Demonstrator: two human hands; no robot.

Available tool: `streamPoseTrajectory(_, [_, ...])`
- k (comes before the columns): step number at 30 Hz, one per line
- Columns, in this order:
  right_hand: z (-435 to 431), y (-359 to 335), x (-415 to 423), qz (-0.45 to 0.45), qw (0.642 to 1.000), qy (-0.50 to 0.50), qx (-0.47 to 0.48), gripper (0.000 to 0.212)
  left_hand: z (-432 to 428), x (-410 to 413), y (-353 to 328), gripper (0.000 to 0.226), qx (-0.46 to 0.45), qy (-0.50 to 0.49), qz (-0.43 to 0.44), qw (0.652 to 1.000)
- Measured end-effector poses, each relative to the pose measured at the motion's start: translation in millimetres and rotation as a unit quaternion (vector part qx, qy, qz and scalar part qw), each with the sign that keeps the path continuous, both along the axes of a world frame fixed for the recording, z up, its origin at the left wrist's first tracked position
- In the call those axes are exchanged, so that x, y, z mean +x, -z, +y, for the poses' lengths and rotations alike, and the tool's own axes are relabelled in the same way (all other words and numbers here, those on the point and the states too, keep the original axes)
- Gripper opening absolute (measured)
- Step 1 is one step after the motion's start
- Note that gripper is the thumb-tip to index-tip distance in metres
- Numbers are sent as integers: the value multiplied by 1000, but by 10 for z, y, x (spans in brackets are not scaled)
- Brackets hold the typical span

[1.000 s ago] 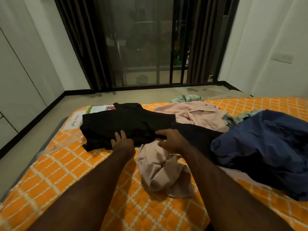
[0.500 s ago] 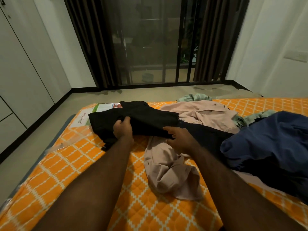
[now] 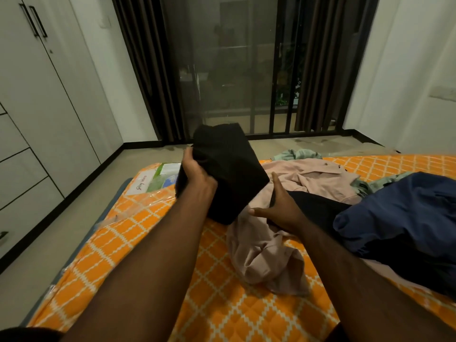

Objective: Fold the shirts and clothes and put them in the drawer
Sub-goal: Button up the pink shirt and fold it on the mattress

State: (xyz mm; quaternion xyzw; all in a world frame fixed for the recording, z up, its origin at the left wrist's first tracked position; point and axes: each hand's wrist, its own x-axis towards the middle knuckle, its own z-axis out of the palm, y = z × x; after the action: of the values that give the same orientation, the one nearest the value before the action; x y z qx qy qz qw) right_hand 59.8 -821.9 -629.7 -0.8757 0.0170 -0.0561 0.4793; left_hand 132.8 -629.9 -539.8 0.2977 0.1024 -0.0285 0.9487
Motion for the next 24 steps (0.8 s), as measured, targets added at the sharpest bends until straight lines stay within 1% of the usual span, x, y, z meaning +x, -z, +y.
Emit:
streamPoseTrajectory(1, [6,-2,-7,7,999,12,38,147,-34,-51,-58,36,41,31,-14,999])
streamPoseTrajectory(2, [6,16,7,23,997,35,57,151,-62,-93,-105,37,104,58,-28,993])
streamPoseTrajectory(3, [8,10,9,42,995,55,68,150,-97,-137,-155,37,167,84,-48,981])
streamPoseTrajectory(4, [5,18,3,67,991,55,98,141,-157,-185,-208,34,201,113,-73,970])
streamPoseTrajectory(5, [35,-29,-56,83,984,49,148,118,-240,-236,-283,31,216,144,-88,962])
streamPoseTrajectory(6, [65,-75,-116,89,969,40,226,85,-346,-299,-360,29,230,179,-89,953])
streamPoseTrajectory(7, [69,-94,-158,96,942,27,320,52,-449,-365,-427,29,242,218,-77,942])
streamPoseTrajectory(8, [44,-114,-221,106,908,10,406,31,-545,-434,-491,29,260,250,-62,931])
streamPoseTrajectory(9, [2,-143,-286,106,866,-12,489,24,-641,-462,-526,28,288,264,-51,919])
streamPoseTrajectory(10, [-43,-168,-331,90,828,-30,553,27,-718,-442,-523,26,338,252,-54,905])
streamPoseTrajectory(11, [-101,-177,-352,68,800,-43,595,33,-773,-389,-497,23,401,214,-68,888])
streamPoseTrajectory(13, [-191,-204,-343,33,783,-29,621,44,-796,-318,-413,24,523,111,-129,835])
streamPoseTrajectory(14, [-214,-239,-332,18,775,-8,631,46,-794,-304,-358,30,559,76,-167,809])
streamPoseTrajectory(15, [-236,-278,-324,3,768,8,640,44,-791,-294,-285,36,572,60,-197,794])
streamPoseTrajectory(16, [-263,-319,-327,-8,763,24,646,39,-789,-289,-210,42,566,63,-214,794])
streamPoseTrajectory(18, [-304,-420,-359,-35,749,26,661,29,-772,-303,-81,47,501,101,-233,828])
streamPoseTrajectory(19, [-332,-466,-374,-51,739,23,671,29,-785,-318,-33,48,465,119,-240,844])
streamPoseTrajectory(20, [-360,-502,-377,-67,730,28,679,31,-806,-321,7,49,445,127,-250,851])
streamPoseTrajectory(21, [-398,-524,-380,-81,722,39,686,33,-833,-331,34,50,447,120,-265,846])
streamPoseTrajectory(22, [-434,-566,-401,-96,712,49,694,34,-870,-355,56,50,469,106,-282,830])
streamPoseTrajectory(24, [-533,-678,-436,-133,697,91,698,42,-961,-406,123,55,533,92,-322,777])
